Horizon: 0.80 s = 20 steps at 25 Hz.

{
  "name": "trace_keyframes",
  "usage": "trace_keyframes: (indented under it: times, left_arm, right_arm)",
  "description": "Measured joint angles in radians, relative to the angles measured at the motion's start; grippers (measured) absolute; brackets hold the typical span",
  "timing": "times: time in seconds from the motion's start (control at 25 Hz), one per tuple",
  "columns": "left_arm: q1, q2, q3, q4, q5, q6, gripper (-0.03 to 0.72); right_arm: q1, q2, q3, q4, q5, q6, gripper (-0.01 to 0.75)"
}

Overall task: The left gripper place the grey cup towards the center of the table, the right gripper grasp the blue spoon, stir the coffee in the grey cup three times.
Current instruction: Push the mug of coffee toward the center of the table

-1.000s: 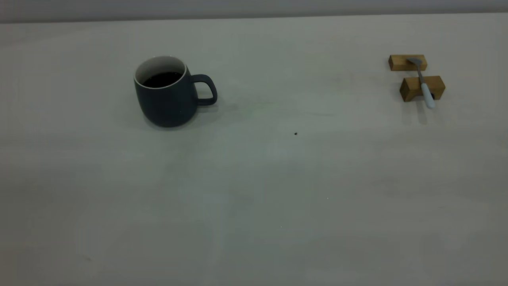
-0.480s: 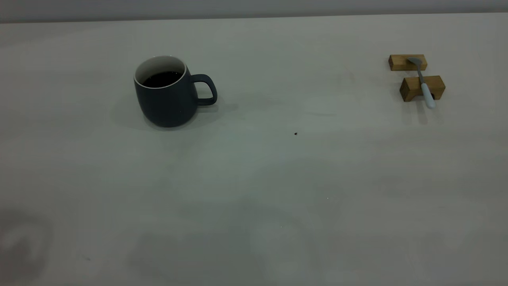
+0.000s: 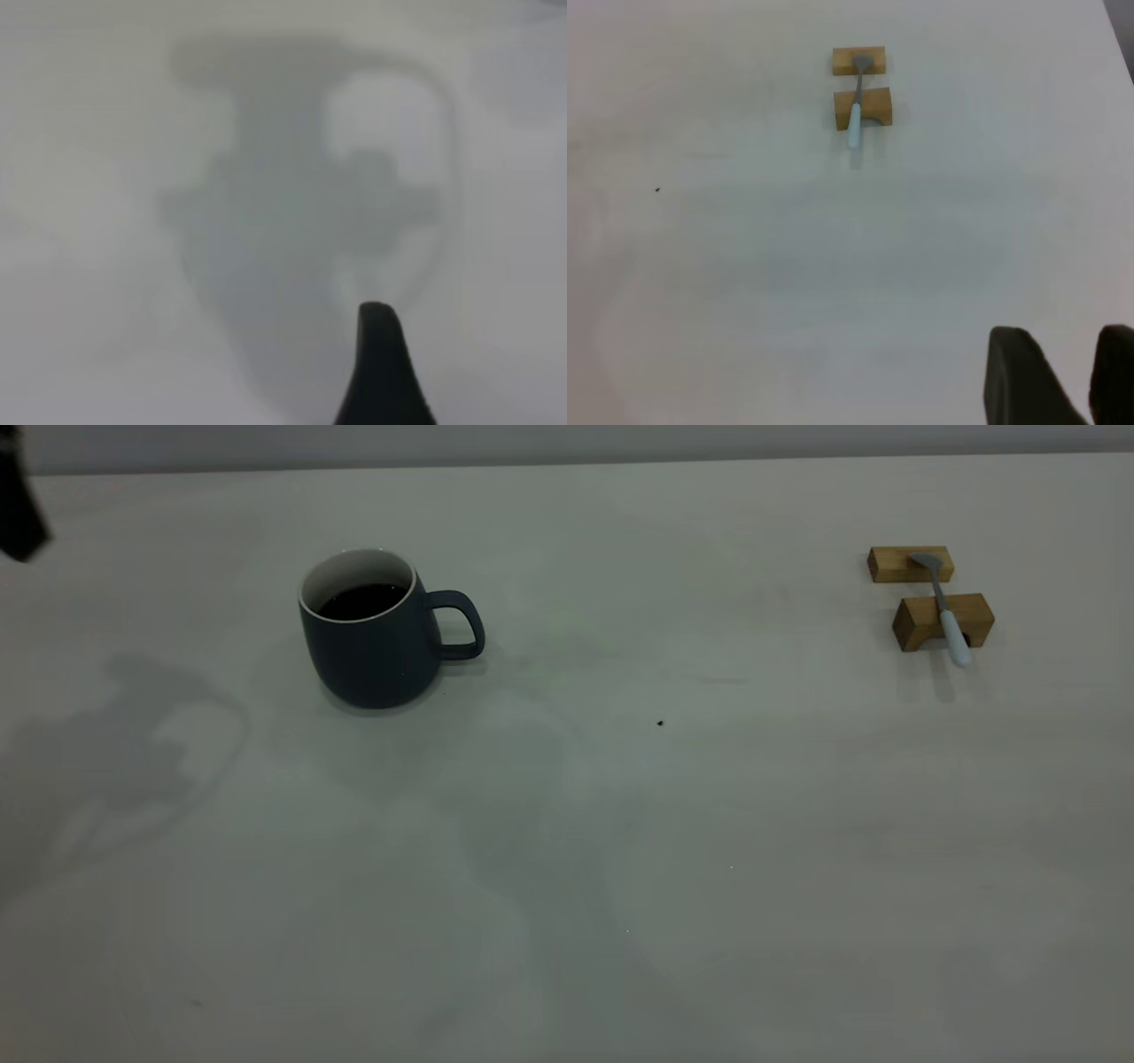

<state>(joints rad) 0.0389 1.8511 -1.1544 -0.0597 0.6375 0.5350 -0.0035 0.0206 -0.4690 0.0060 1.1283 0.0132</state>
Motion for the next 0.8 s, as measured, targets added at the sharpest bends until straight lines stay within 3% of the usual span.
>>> trace_keyframes:
  times: [0.32, 0.56, 0.8]
  left_arm:
    - [-0.019, 0.337, -0.255, -0.164, -0.027, 0.597, 0.585]
    - [-0.034, 0.426, -0.289, -0.289, -0.112, 0.991, 0.585]
    - [-0.04, 0.474, -0.29, -0.465, -0.118, 1.29, 0.585]
  right_arm:
    - [0.0, 0.0, 0.0, 0.0, 0.0, 0.0, 0.238]
    - [0.0, 0.0, 0.0, 0.0, 0.0, 0.0, 0.238]
    - [0.0, 0.0, 0.0, 0.0, 0.0, 0.0, 0.238]
